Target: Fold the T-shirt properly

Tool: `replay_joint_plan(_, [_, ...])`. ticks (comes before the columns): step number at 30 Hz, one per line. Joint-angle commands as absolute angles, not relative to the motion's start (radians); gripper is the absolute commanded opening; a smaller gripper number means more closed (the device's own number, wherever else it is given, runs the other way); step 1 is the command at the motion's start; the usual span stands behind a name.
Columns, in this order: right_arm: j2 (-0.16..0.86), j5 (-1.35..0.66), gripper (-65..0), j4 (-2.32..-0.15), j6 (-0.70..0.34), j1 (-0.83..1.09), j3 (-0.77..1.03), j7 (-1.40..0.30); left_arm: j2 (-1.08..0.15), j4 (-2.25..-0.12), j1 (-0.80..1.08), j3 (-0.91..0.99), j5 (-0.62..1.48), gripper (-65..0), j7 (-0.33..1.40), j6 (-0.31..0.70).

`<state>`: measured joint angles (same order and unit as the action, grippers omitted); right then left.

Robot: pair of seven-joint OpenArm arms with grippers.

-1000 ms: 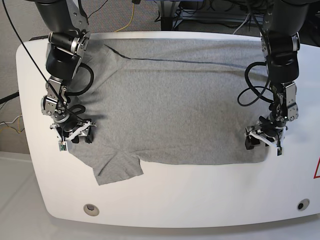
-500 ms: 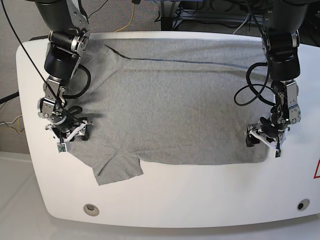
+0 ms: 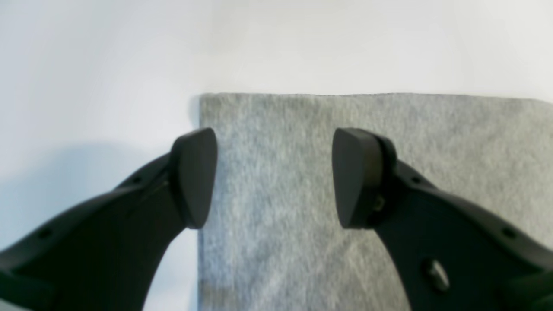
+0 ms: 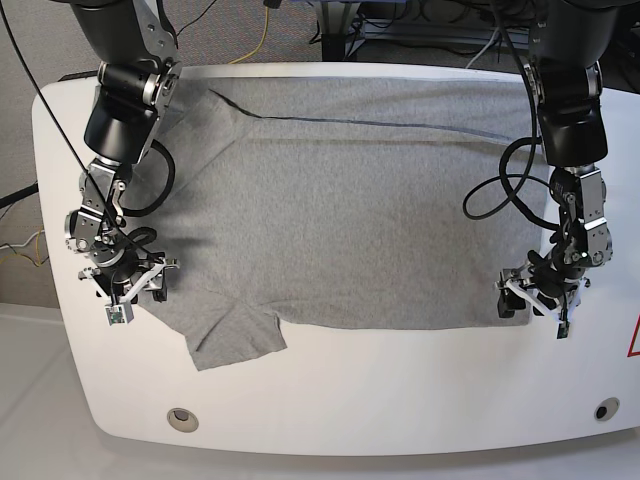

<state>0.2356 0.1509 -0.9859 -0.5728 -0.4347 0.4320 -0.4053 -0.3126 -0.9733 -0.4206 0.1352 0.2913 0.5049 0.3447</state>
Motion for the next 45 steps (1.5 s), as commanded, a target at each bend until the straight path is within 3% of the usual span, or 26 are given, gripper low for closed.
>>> replay_joint_plan(1, [0.249,0.137,-33.0,-1.006,-0.570,-0.463,0.433,-0.389,-0.329,-0.995,-0.449,0.139,0.302,-26.1,0.483,0.349])
replay_joint_plan(7, [0.249,0.137,-32.9,-1.001,-0.568,-0.464,0.432,-0.390,-0.354,-0.992,-0.449,0.139,0.300,-26.1,0.475,0.343])
replay_joint_plan(17, [0.249,0.137,-32.9,-1.001,-0.568,-0.464,0.432,-0.390,-0.374,-0.983,-0.455,0.139,0.240,-25.8,0.421,0.217])
replay_joint_plan(25, [0.248,0.137,-32.9,-1.001,-0.568,-0.461,0.432,-0.390,-0.374,-0.792,-0.507,0.133,0.226,-25.6,0.354,0.220])
replay_joint_plan(34, [0.251,0.139,-32.9,-1.001,-0.570,-0.458,0.432,-0.390,-0.372,-0.529,-0.613,0.133,0.194,-11.3,0.225,0.314])
replay_joint_plan(45, [0.257,0.139,-32.9,-1.001,-0.572,-0.456,0.432,-0.420,-0.351,-0.470,-0.628,0.133,0.176,-9.5,0.148,0.395])
